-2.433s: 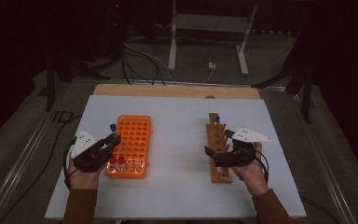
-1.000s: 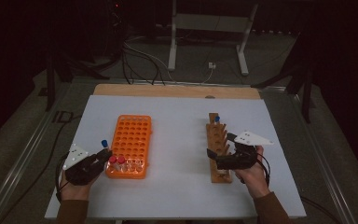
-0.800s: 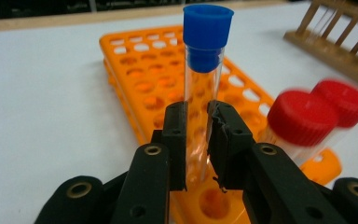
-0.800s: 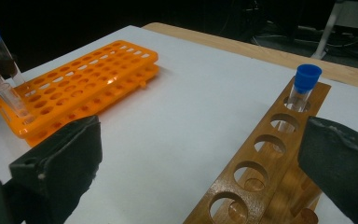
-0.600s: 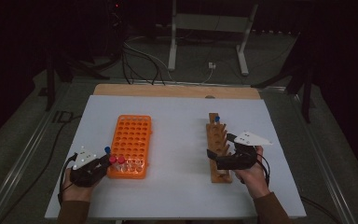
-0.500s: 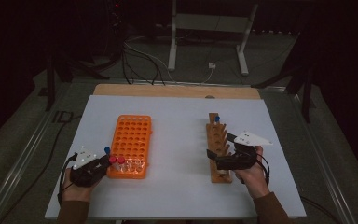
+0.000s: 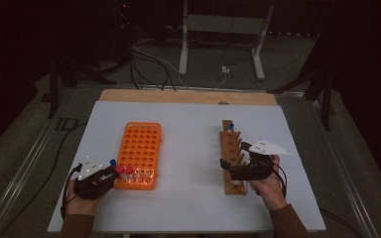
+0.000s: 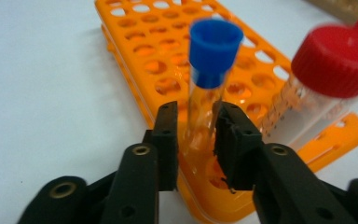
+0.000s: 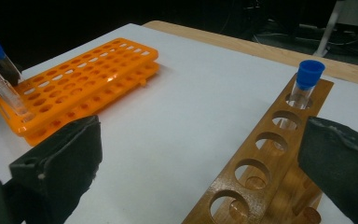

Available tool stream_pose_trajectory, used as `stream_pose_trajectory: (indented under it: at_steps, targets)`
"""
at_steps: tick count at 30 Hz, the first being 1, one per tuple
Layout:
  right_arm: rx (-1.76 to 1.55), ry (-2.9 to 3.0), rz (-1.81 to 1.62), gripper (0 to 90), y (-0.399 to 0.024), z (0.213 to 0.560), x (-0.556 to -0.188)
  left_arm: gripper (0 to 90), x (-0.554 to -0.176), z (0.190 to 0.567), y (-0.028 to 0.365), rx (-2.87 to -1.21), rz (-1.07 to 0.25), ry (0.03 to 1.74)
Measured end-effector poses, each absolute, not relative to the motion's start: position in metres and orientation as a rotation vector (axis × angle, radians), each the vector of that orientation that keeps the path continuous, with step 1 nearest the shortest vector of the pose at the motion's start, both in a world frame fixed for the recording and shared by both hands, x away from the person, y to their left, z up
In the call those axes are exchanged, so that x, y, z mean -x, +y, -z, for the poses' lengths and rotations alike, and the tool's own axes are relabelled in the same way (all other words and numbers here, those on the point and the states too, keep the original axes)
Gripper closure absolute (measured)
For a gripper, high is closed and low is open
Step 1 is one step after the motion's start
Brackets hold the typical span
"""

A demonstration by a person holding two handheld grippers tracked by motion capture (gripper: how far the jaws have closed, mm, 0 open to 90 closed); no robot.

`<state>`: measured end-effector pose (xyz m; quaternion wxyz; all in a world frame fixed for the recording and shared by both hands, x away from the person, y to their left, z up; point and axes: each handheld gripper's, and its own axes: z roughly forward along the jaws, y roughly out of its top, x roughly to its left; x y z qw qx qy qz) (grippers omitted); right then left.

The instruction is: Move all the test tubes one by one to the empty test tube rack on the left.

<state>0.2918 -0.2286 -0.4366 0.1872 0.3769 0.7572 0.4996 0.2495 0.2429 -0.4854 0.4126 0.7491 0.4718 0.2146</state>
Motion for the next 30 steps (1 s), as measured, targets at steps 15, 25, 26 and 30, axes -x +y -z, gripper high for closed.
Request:
stream_pose_trajectory:
  at_steps: [15,25,26,30]
  targets:
    - [-1.067,2.115,-1.406,0.2,-0.231,0.433,-0.296,55.2,-0.252,0.464,0.251,-1.753,-0.539,1.161]
    - [-1.088,2.090,-1.363,0.3,-0.232,0.426,-0.309,41.2,-0.253,0.447,0.250,-1.674,-0.528,1.121]
    - [-1.092,2.090,-1.354,0.3,-0.232,0.426,-0.312,40.2,-0.253,0.445,0.249,-1.670,-0.527,1.117]
    - [-1.116,2.087,-1.321,2.6,-0.233,0.426,-0.323,32.0,-0.254,0.438,0.242,-1.663,-0.540,1.108]
